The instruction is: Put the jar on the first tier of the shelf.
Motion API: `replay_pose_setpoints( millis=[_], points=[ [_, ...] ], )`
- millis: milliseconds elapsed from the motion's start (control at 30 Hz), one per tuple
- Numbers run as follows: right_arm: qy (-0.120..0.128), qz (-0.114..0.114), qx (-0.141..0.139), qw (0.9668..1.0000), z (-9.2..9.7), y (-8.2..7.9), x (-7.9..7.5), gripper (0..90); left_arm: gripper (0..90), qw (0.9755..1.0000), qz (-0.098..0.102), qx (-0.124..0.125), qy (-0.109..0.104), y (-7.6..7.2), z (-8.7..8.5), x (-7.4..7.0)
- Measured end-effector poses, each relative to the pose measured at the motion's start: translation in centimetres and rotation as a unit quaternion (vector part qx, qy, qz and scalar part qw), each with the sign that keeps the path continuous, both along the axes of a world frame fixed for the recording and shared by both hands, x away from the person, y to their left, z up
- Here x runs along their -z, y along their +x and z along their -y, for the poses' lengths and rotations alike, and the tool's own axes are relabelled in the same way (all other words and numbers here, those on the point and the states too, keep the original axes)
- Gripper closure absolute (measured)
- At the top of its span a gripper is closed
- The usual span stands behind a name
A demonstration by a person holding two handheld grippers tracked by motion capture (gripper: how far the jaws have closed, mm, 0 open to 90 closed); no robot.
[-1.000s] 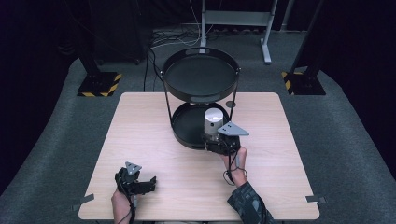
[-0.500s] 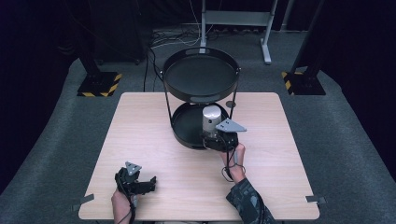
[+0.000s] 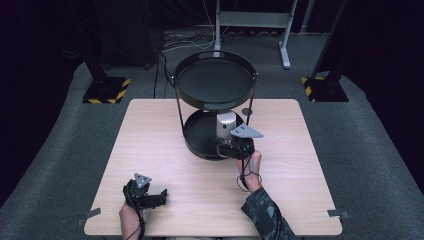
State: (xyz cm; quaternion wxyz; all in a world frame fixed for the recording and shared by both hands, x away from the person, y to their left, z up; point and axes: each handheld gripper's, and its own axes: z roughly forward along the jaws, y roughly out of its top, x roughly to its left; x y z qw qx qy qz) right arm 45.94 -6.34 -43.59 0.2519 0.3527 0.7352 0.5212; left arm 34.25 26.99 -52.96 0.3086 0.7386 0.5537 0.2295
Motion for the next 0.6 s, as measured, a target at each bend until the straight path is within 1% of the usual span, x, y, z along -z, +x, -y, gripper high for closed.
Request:
replay_pose_setpoints(
  millis=[133,500,600],
  points=[
    [0.001,-0.002,0.001,1.0,-0.1,0.3,0.0,30.2,0.2,1.0,0.0,0.0,0.0,0.0,0.0,0.0],
    [0.001,0.0,0.003,1.0,-0.3,1.2,0.1,30.2,0.2,1.0,0.0,0.0,0.0,0.0,0.0,0.0],
    [0.004,-0.003,0.001,1.0,-0.4,1.5,0.2,30.2,0.2,1.0,0.0,0.0,0.0,0.0,0.0,0.0]
  ],
)
